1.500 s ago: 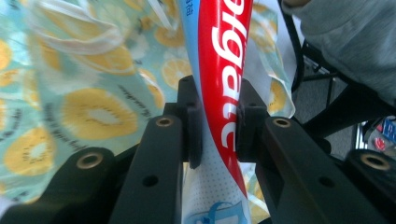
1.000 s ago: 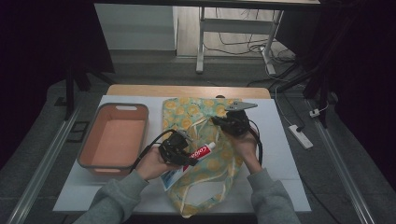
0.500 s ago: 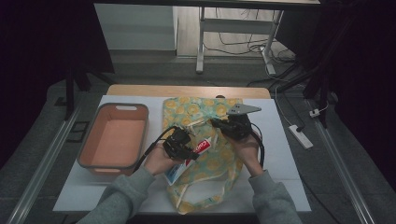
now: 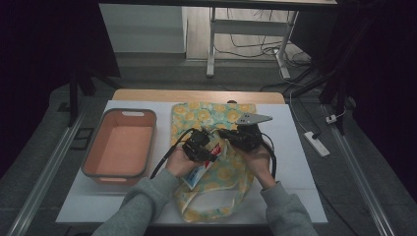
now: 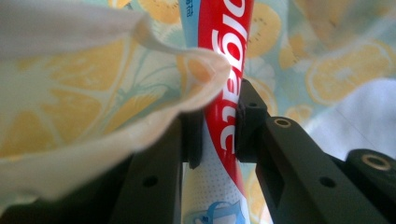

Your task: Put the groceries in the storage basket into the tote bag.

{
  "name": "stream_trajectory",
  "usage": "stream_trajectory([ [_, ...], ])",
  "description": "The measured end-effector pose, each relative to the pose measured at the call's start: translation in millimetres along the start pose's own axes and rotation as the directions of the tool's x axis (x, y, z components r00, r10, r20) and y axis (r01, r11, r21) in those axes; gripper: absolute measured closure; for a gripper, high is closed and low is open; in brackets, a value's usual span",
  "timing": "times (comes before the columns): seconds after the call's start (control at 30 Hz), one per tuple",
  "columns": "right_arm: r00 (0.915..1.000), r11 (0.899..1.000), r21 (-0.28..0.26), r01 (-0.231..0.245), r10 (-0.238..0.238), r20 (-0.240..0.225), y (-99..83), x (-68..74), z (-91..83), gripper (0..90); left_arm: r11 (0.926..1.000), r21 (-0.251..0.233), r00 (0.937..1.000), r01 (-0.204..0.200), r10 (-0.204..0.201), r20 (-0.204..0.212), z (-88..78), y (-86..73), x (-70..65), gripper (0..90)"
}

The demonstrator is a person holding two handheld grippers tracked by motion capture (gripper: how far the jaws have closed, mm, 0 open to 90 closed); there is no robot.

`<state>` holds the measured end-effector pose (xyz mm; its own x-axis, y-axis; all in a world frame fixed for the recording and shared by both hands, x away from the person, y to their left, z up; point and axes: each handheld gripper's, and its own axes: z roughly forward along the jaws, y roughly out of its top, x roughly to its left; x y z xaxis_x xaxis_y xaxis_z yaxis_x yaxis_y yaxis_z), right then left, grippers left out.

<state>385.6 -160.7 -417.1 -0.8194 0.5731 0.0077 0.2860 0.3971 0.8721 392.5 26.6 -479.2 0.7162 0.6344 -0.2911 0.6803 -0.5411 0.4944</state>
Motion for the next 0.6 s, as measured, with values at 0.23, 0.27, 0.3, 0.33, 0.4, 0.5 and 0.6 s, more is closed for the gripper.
stream_trajectory([
  [0.23, 0.9997, 1.000, -0.010, -0.018, 0.018, -0.016, -1.6, -1.7, -2.4, 89.2, 0.9982, -0.052, 0.9990, 0.032, -0.033, -0.029, 8.9, 8.2, 1.7, 74.8],
  [0.27, 0.9998, 1.000, -0.010, -0.016, 0.015, -0.016, -1.6, -1.4, -2.2, 89.2, 0.9980, -0.053, 0.9987, 0.034, -0.036, -0.037, 10.9, 8.4, 1.8, 74.7],
  [0.3, 0.9998, 1.000, -0.003, -0.013, 0.013, -0.014, -1.8, -1.4, -2.0, 89.2, 0.9980, -0.051, 0.9983, 0.037, -0.039, -0.043, 13.3, 8.5, 1.7, 74.7],
  [0.33, 0.9998, 1.000, 0.000, -0.015, 0.015, -0.014, -2.4, -1.7, -1.2, 89.2, 0.9991, -0.033, 0.9986, 0.026, -0.027, -0.046, 15.0, 8.6, 2.5, 74.6],
  [0.4, 0.9997, 1.000, 0.008, -0.019, 0.019, -0.014, -4.0, -3.2, -0.2, 89.2, 0.9991, -0.031, 0.9985, 0.030, -0.031, -0.046, 18.9, 8.4, 2.5, 74.5],
  [0.5, 0.9996, 1.000, 0.017, -0.026, 0.026, -0.009, -5.6, -6.0, 0.5, 89.2, 0.9995, -0.019, 0.9982, 0.024, -0.025, -0.055, 23.1, 8.7, 3.2, 74.3],
  [0.6, 0.9994, 0.999, 0.020, -0.033, 0.033, -0.007, -7.0, -8.2, 1.2, 89.2, 0.9997, -0.014, 0.9976, 0.021, -0.022, -0.065, 27.5, 9.3, 3.9, 74.6],
])
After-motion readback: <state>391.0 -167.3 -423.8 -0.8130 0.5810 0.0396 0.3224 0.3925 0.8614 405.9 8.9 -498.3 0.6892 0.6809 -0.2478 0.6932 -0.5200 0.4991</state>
